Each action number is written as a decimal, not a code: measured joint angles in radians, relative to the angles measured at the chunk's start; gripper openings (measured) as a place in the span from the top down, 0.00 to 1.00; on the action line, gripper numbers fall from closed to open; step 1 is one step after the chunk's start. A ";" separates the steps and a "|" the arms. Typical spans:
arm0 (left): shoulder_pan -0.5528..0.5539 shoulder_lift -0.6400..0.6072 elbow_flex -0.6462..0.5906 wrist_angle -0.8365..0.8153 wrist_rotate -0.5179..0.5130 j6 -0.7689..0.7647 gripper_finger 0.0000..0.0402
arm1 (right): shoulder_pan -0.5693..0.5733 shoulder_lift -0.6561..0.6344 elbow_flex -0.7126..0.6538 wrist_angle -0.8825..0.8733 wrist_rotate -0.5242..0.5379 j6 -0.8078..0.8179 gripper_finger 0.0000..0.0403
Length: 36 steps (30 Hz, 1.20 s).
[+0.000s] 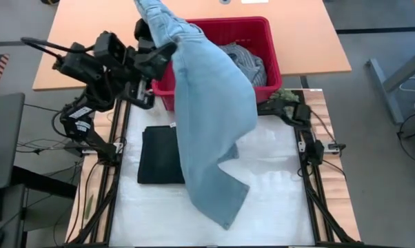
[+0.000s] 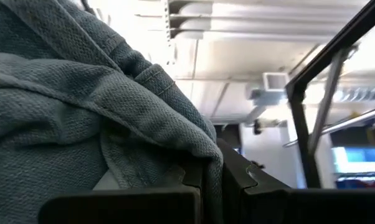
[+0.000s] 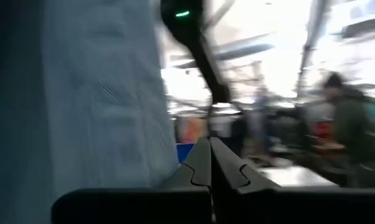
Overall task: Fold Laundry from Bin
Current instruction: Fold the light blue pants
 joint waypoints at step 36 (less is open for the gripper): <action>0.172 -0.428 -0.391 -0.512 -0.410 0.093 1.00 | 0.205 -0.679 0.057 -0.707 -0.081 -0.211 0.96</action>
